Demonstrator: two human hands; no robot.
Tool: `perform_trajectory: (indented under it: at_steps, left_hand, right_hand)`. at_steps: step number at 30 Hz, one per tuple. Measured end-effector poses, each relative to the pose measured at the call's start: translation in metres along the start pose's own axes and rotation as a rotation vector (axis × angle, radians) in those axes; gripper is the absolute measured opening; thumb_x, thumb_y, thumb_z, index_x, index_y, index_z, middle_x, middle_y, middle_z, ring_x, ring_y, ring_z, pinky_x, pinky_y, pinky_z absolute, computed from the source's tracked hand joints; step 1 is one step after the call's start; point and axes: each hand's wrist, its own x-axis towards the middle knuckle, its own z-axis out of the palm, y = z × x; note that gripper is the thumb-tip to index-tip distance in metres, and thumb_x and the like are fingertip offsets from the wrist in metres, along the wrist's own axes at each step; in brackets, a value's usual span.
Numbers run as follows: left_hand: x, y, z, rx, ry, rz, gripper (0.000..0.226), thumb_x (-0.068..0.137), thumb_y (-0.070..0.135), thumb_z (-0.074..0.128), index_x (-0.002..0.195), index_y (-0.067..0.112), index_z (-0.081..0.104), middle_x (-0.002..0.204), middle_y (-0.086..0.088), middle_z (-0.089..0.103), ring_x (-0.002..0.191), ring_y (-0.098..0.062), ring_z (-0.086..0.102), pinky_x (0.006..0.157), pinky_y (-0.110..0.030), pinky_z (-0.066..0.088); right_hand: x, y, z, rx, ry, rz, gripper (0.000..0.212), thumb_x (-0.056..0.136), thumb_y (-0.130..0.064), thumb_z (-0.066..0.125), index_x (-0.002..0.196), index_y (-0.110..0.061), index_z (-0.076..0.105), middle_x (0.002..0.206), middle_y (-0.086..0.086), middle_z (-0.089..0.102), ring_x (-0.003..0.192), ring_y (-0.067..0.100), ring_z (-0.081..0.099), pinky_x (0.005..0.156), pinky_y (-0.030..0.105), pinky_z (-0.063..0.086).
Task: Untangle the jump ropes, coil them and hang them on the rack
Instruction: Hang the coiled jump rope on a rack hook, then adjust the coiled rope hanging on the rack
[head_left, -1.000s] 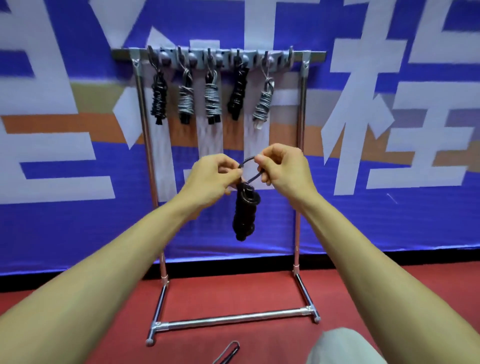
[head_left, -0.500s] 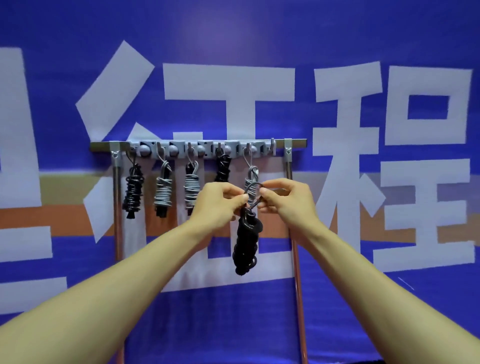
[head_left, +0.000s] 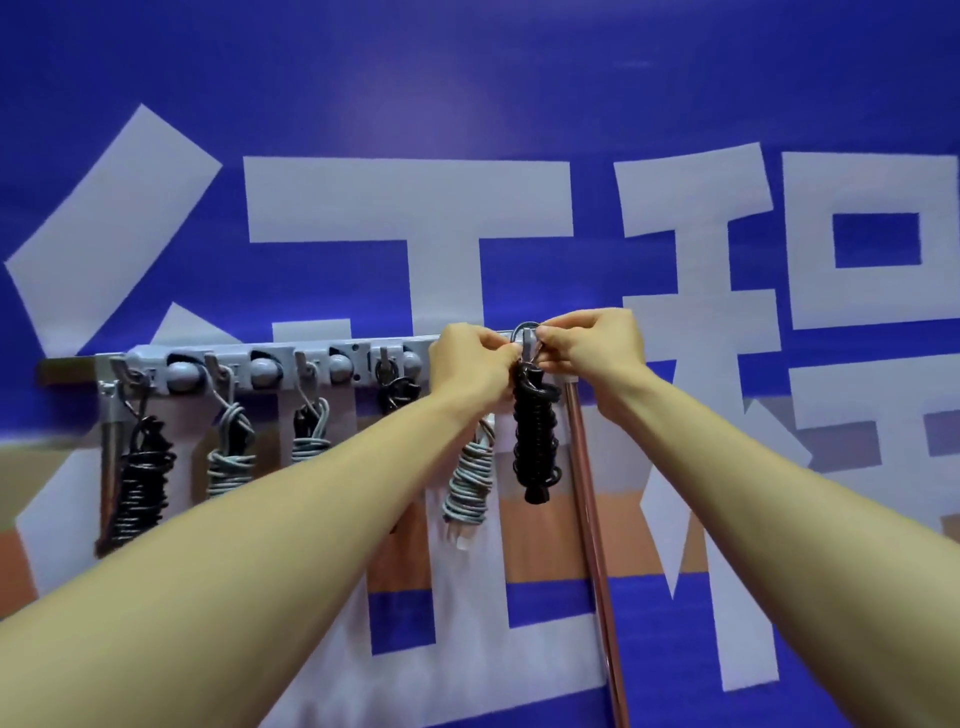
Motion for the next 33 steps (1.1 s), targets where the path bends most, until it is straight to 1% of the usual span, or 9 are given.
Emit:
perform_trajectory:
  at_steps: [3,10,13,15,18,22,25,27,33]
  left_hand:
    - [0.014,0.001,0.007,0.015,0.007,-0.007,0.022,0.088,0.012,0.07,0.067,0.017,0.067,0.085,-0.015,0.073,0.082,-0.032,0.072,0.076,-0.045,0.06]
    - [0.028,-0.008,0.02,0.092,0.019,-0.039,0.016,0.086,0.004,0.067,0.071,0.006,0.072,0.081,-0.017,0.073,0.07,-0.033,0.072,0.064,-0.044,0.061]
    - [0.023,-0.015,0.02,0.119,-0.003,-0.067,0.011,0.087,0.007,0.067,0.079,0.007,0.073,0.08,-0.014,0.072,0.056,-0.027,0.067,0.054,-0.034,0.06]
    - [0.02,-0.02,0.017,0.129,-0.04,-0.075,0.009,0.09,0.008,0.066,0.084,0.008,0.073,0.083,-0.014,0.072,0.054,-0.024,0.066,0.05,-0.026,0.058]
    - [0.013,-0.023,0.011,0.053,-0.111,-0.101,0.019,0.091,0.002,0.058,0.106,0.002,0.07,0.094,-0.016,0.072,0.072,-0.023,0.07,0.057,-0.028,0.059]
    - [-0.02,-0.026,-0.007,0.072,-0.222,-0.091,0.03,0.088,0.007,0.059,0.117,0.012,0.066,0.102,-0.005,0.07,0.094,-0.022,0.07,0.076,-0.035,0.06]
    - [-0.059,-0.034,-0.029,0.043,-0.263,-0.144,0.026,0.089,0.004,0.059,0.113,0.01,0.065,0.094,-0.006,0.069,0.083,-0.019,0.067,0.061,-0.027,0.054]
    - [-0.091,-0.042,-0.045,0.012,-0.287,-0.217,0.026,0.09,0.002,0.059,0.116,0.006,0.064,0.094,-0.009,0.068,0.078,-0.017,0.064,0.06,-0.028,0.054]
    - [-0.218,-0.099,-0.093,0.044,-0.357,-0.383,0.02,0.091,0.007,0.058,0.108,0.015,0.065,0.097,-0.004,0.072,0.094,-0.015,0.069,0.082,-0.033,0.053]
  right_hand:
    - [0.02,0.002,0.006,-0.08,0.07,-0.04,0.013,0.079,0.001,0.068,0.073,-0.011,0.07,0.067,0.012,0.07,0.052,0.017,0.066,0.061,0.029,0.059]
    - [0.037,0.018,0.014,-0.208,0.087,0.007,0.007,0.08,-0.002,0.07,0.081,-0.007,0.074,0.072,0.006,0.07,0.056,0.013,0.065,0.061,0.024,0.059]
    - [0.031,0.027,0.014,-0.181,0.051,0.029,0.008,0.083,0.001,0.066,0.085,-0.003,0.073,0.073,0.01,0.069,0.052,0.013,0.064,0.056,0.022,0.058]
    - [0.025,0.031,0.012,-0.18,0.02,0.023,0.013,0.085,0.003,0.062,0.09,-0.004,0.072,0.075,0.011,0.07,0.057,0.016,0.067,0.063,0.026,0.06]
    - [0.018,0.034,0.007,-0.234,0.008,0.005,0.022,0.083,0.003,0.059,0.097,-0.008,0.073,0.081,0.01,0.072,0.068,0.016,0.069,0.074,0.031,0.06]
    - [-0.017,0.032,0.0,-0.377,0.04,-0.035,0.028,0.083,0.0,0.053,0.095,-0.015,0.073,0.095,0.004,0.072,0.092,0.017,0.067,0.088,0.034,0.055]
    - [-0.063,0.035,0.0,-0.411,-0.023,-0.029,0.032,0.08,0.003,0.05,0.097,-0.011,0.072,0.098,0.006,0.072,0.093,0.021,0.067,0.087,0.035,0.055]
    - [-0.096,0.042,0.004,-0.45,-0.096,-0.011,0.031,0.079,0.002,0.052,0.1,-0.01,0.071,0.099,0.007,0.072,0.093,0.023,0.068,0.087,0.036,0.055]
    - [-0.22,0.089,0.015,-0.378,-0.312,0.256,0.026,0.083,0.001,0.058,0.107,-0.006,0.064,0.103,0.009,0.066,0.082,0.021,0.066,0.058,0.017,0.055]
